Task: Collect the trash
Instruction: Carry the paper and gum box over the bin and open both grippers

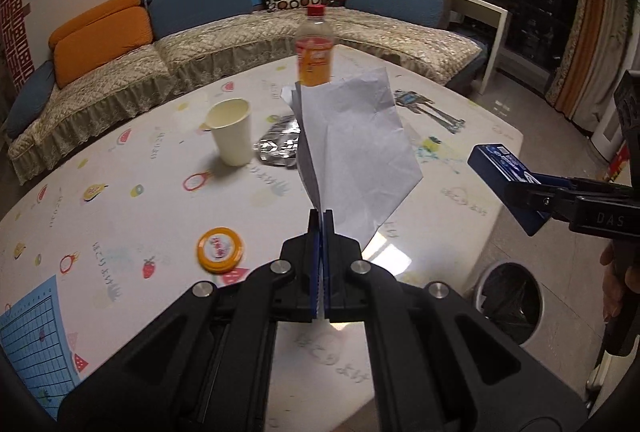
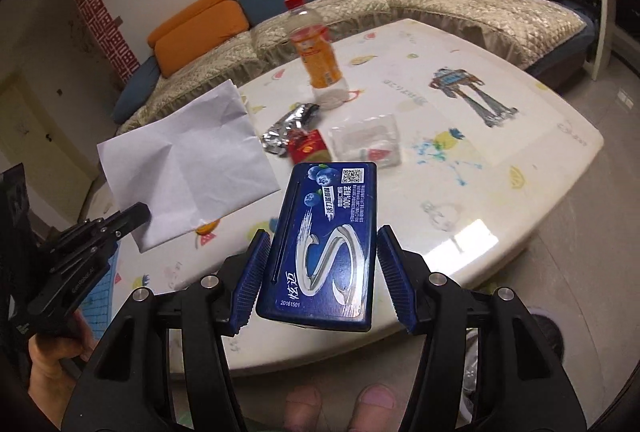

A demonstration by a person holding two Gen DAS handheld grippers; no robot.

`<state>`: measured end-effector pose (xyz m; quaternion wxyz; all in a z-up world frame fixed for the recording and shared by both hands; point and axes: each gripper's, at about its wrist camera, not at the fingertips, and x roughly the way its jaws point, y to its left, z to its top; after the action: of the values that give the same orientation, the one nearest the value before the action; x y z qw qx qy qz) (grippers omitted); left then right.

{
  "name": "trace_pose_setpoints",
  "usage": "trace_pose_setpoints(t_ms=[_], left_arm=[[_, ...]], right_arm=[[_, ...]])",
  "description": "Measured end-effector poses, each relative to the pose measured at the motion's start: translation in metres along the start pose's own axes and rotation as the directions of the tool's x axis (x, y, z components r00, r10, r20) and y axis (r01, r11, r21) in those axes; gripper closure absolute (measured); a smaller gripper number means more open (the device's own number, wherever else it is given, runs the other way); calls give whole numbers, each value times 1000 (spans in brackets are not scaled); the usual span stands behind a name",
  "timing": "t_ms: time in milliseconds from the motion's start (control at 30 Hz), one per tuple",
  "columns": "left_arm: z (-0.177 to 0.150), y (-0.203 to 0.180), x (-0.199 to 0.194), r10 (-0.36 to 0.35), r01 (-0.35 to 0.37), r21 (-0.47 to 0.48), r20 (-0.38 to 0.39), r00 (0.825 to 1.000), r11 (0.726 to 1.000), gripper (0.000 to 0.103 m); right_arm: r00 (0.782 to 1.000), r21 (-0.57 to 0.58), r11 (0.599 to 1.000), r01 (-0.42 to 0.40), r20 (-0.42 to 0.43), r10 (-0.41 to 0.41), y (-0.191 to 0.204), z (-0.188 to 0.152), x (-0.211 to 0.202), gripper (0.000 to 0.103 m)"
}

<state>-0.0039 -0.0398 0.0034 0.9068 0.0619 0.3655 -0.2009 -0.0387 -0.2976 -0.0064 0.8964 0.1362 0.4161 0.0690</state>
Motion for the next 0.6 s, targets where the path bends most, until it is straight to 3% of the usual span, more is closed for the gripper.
trace_pose_setpoints(t_ms=[233, 433, 600], left_arm=[[-12, -101, 16, -131, 136, 103, -56, 990, 985, 103], [-35, -190, 38, -214, 238, 200, -133, 968, 951, 103], [-60, -254, 67, -252, 305, 249, -223, 941, 919, 103]], right_arm=[[994, 131, 986, 106, 1, -107, -100, -49, -50, 47], [982, 261, 947, 188, -40, -184, -180, -100, -74, 47], [972, 348, 908, 235, -103, -213, -229, -142, -71, 47]])
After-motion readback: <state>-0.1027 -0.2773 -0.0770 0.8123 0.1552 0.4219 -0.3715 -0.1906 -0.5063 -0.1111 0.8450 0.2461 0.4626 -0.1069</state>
